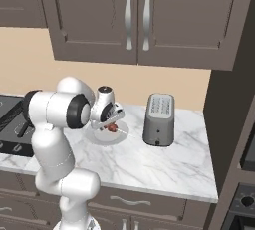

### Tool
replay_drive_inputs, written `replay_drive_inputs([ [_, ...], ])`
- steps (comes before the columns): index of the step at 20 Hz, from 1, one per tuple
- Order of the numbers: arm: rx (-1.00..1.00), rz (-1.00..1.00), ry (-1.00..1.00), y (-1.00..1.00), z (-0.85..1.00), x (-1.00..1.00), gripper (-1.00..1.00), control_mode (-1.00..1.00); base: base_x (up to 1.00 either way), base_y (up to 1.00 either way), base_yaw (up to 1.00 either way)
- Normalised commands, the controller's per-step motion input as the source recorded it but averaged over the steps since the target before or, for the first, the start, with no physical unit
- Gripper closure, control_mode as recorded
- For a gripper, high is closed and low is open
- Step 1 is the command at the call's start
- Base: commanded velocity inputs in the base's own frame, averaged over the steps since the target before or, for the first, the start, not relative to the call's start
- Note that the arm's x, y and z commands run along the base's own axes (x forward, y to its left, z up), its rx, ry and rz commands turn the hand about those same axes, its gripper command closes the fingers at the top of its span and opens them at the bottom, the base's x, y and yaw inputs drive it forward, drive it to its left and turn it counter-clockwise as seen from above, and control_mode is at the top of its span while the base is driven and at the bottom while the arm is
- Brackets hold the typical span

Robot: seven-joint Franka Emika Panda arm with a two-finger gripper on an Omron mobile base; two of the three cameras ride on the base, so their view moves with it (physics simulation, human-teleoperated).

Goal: Place the cold items (sweet potato and lime) from the fridge in one tupperware on the dining counter. Place the warm items (hot dog and kebab skewer) in the stove area in another tupperware.

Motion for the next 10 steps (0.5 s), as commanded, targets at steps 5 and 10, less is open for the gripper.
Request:
replay_drive_inputs([
  [5, 0.00, -0.11, -0.14, 0.00, 0.54, -0.70, 1.00, -1.00, 0.00, 0.00, 0.00],
  [10, 0.00, -0.05, -0.07, 0.00, 0.68, -0.91, 1.00, -1.00, 0.00, 0.00, 0.00],
])
